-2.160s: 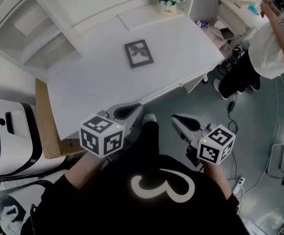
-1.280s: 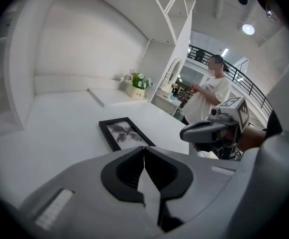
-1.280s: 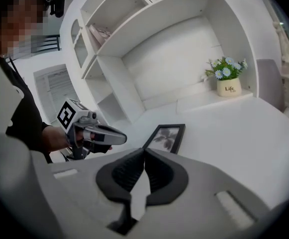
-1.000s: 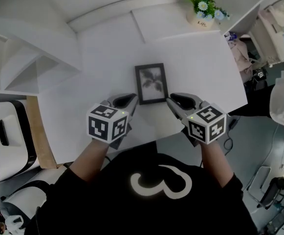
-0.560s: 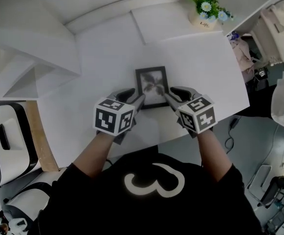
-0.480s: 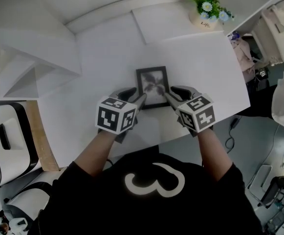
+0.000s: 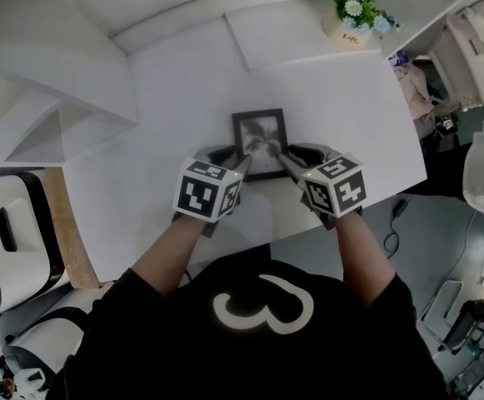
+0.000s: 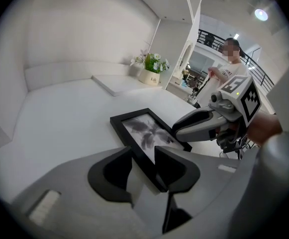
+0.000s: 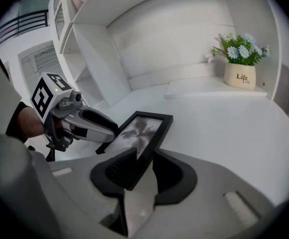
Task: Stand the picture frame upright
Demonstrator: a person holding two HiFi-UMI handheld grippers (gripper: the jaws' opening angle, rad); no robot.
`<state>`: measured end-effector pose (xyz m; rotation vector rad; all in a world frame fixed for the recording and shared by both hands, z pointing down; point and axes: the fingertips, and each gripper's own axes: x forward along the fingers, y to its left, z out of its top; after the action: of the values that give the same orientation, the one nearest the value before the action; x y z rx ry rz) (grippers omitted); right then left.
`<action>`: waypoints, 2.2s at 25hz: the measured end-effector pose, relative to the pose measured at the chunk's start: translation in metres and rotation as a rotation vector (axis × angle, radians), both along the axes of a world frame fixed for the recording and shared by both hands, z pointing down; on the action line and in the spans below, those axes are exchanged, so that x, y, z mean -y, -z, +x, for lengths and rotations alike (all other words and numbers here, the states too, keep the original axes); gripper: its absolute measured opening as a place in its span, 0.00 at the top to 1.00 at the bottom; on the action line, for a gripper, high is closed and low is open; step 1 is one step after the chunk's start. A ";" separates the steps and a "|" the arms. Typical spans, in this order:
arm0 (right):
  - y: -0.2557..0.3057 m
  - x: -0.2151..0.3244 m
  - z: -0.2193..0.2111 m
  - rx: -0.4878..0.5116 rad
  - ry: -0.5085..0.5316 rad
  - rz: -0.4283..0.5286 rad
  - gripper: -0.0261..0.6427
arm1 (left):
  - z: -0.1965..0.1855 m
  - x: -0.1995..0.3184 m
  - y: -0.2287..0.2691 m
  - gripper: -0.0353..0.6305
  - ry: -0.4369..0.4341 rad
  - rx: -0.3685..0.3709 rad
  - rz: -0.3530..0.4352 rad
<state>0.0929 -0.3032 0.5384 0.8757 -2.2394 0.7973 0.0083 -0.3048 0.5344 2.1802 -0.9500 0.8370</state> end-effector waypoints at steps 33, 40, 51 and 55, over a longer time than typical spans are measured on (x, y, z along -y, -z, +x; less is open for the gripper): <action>0.001 -0.118 -0.001 0.045 -0.028 0.010 0.81 | -0.002 -0.114 0.001 0.74 -0.002 0.022 0.023; 0.000 -0.151 0.003 0.030 -0.019 0.004 0.81 | 0.003 -0.147 0.001 0.74 0.000 0.033 0.017; 0.001 -0.191 0.001 0.010 -0.004 -0.007 0.81 | 0.000 -0.190 0.003 0.74 0.024 0.017 -0.015; 0.002 -0.201 0.003 0.007 -0.002 -0.012 0.81 | 0.002 -0.200 0.004 0.74 0.039 0.002 -0.033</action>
<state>0.0956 -0.1023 0.5367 0.8713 -2.2377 0.8157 0.0106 -0.1047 0.5304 2.1259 -0.9699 0.8308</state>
